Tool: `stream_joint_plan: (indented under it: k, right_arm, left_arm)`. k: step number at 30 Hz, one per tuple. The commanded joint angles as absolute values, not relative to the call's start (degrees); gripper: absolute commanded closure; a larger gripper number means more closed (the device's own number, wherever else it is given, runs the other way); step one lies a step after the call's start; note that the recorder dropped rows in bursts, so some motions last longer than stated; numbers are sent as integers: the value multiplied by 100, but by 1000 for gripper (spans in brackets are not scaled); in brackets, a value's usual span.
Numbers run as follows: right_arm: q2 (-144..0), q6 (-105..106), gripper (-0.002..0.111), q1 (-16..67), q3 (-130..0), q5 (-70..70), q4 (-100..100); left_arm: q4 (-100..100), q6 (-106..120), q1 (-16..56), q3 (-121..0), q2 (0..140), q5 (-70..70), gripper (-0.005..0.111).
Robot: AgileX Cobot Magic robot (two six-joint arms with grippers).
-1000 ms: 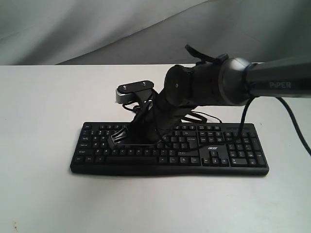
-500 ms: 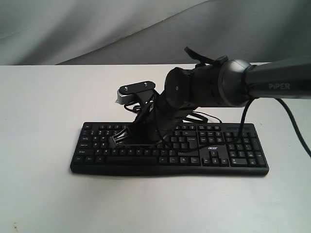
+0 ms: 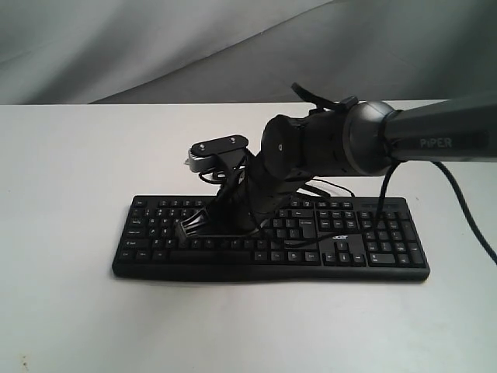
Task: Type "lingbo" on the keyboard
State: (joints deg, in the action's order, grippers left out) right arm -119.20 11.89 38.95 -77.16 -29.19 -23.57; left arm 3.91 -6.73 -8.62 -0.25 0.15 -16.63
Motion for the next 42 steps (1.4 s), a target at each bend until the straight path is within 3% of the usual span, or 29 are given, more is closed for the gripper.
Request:
stream_joint_plan:
  k: [1, 42]
  right_arm:
    - [-11902, 1201, 108, 3890, -7699, -2802, -2320]
    - [-12058, 1125, 108, 3890, -7699, -2811, -2353]
  left_arm:
    - [345, -696, -873, 0, 0, -1636, 106]
    - [345, -696, -873, 0, 0, -1636, 106]
